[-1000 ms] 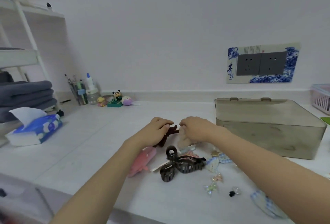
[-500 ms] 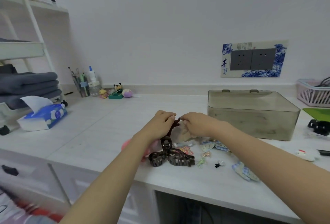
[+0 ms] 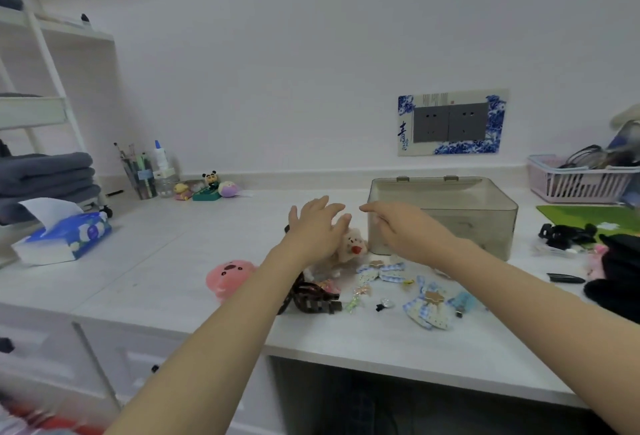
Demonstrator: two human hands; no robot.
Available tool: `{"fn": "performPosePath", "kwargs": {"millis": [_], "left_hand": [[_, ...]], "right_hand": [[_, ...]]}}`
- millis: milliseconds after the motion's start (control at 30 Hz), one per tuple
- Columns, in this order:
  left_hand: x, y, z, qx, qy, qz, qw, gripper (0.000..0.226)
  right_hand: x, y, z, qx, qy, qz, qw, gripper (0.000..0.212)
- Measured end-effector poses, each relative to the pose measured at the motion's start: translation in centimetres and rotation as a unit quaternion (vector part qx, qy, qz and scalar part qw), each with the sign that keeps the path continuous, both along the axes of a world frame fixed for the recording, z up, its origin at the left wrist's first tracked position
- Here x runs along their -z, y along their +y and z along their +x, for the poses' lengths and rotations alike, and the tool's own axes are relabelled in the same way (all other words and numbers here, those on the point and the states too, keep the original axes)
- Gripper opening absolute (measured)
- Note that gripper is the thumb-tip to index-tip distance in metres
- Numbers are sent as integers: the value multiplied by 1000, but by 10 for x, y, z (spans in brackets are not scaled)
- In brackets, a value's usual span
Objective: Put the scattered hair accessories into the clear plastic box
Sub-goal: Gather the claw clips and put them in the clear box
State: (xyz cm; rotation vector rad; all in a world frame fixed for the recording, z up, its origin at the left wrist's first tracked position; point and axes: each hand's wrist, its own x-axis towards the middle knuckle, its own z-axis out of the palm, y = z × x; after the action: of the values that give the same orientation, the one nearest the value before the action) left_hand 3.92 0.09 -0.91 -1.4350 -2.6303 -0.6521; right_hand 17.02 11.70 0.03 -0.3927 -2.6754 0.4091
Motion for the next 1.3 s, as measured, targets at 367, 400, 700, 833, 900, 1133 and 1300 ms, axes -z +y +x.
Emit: {"fn": "performPosePath", "kwargs": {"millis": [367, 400, 700, 833, 900, 1133, 1300], "left_hand": [[-32, 130, 118, 199, 39, 111, 973, 36], [-32, 144, 130, 217, 37, 106, 970, 36], [-19, 275, 221, 332, -21, -58, 941, 42], [-6, 312, 229, 317, -42, -188, 929, 70], [-2, 317, 226, 317, -87, -215, 920, 71], [1, 300, 211, 285, -169, -241, 912, 86], [-2, 281, 205, 298, -190, -269, 896, 85]], "right_hand": [[-6, 91, 148, 212, 84, 98, 969, 35], [-6, 101, 163, 233, 85, 110, 963, 34], [14, 175, 265, 413, -5, 60, 909, 37], [29, 184, 278, 420, -12, -114, 900, 52], [34, 180, 274, 399, 25, -177, 899, 53], [37, 159, 253, 365, 84, -239, 896, 51], [34, 143, 241, 364, 105, -265, 887, 54]]}}
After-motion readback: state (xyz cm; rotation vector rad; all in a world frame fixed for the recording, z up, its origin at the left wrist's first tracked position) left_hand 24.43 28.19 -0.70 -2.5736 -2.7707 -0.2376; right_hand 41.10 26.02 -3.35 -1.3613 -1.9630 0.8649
